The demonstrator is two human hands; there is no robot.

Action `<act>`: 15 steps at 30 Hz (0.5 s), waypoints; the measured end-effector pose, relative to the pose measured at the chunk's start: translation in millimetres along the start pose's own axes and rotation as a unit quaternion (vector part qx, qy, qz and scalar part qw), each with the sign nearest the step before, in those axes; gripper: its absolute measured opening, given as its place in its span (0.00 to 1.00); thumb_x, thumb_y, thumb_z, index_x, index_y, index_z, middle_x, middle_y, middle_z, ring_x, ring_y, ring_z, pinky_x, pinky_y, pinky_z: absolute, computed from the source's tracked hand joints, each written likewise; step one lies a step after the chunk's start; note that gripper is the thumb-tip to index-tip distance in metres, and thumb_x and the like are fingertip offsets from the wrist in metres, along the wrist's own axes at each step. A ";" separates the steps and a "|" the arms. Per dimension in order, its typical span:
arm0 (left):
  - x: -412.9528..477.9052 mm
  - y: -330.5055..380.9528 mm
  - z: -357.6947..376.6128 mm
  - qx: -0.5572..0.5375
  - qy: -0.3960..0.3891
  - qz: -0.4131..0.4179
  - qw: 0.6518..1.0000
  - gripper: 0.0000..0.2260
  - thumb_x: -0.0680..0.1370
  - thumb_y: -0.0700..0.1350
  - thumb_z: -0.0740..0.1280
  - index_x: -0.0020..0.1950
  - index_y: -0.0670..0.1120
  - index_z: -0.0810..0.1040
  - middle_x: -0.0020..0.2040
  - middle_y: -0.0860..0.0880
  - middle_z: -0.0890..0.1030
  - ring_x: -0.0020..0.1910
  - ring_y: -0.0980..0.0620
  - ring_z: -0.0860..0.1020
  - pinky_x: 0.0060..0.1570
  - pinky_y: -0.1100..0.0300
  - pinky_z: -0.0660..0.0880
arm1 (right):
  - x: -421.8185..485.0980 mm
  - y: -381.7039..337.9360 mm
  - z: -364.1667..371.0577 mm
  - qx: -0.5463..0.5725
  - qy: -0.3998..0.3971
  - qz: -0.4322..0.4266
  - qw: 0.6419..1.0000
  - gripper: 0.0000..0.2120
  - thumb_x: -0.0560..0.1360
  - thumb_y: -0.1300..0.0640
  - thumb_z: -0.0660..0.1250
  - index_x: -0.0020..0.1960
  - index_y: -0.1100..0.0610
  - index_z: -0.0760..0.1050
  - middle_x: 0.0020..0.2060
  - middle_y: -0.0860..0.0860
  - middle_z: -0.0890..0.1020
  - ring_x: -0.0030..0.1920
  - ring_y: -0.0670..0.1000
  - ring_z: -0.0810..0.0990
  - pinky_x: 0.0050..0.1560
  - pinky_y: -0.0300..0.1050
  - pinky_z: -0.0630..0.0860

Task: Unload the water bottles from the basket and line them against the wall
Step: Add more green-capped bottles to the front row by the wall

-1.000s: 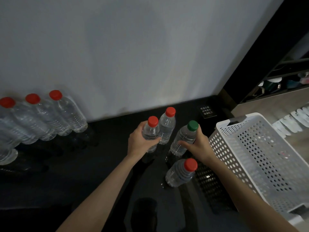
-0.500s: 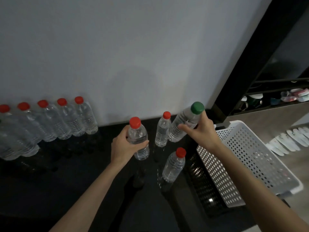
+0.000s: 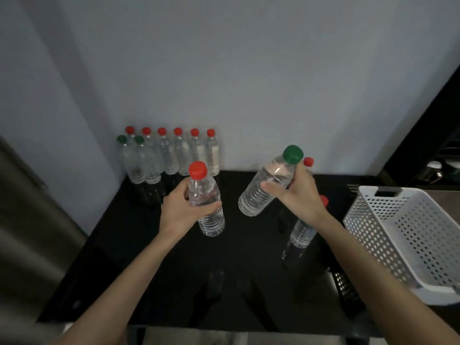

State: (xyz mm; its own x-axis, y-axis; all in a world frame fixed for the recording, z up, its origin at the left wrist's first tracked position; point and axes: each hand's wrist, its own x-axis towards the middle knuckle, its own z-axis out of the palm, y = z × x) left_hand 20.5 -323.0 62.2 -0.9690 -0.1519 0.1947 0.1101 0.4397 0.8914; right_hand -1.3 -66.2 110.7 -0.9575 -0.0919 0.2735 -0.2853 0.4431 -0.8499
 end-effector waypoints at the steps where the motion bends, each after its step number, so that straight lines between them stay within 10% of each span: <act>1: -7.7 -5.1 -12.2 0.011 0.005 -0.006 1.000 0.30 0.59 0.55 0.80 0.59 0.54 0.78 0.50 0.57 0.84 0.51 0.60 0.81 0.56 0.53 0.79 | -4.9 -2.3 13.1 -0.002 -0.017 0.003 1.000 0.22 0.70 0.55 0.76 0.60 0.52 0.70 0.47 0.43 0.81 0.47 0.38 0.81 0.47 0.34 0.76; 6: -23.1 -37.4 -64.6 0.057 0.023 -0.045 0.997 0.29 0.60 0.56 0.80 0.59 0.56 0.77 0.48 0.59 0.84 0.49 0.61 0.81 0.56 0.52 0.79 | -18.6 -10.2 76.2 0.005 -0.099 0.025 0.995 0.24 0.70 0.54 0.76 0.61 0.50 0.69 0.48 0.41 0.81 0.48 0.32 0.79 0.45 0.26 0.73; 15: 19.7 -126.7 -136.8 0.061 0.053 -0.100 0.992 0.27 0.59 0.53 0.81 0.55 0.56 0.78 0.45 0.58 0.84 0.46 0.61 0.82 0.52 0.55 0.80 | 30.9 -16.9 202.3 0.015 -0.155 0.065 0.986 0.26 0.69 0.54 0.76 0.63 0.50 0.69 0.49 0.44 0.82 0.51 0.42 0.81 0.53 0.42 0.78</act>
State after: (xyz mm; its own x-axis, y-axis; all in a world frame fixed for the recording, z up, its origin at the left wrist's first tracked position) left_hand 17.6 -502.7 9.1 -0.9397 -0.3355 0.0664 -0.1154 0.4938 0.8619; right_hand -34.7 -256.9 42.3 -0.9521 -0.3053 0.0142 -0.1554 0.4436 -0.8827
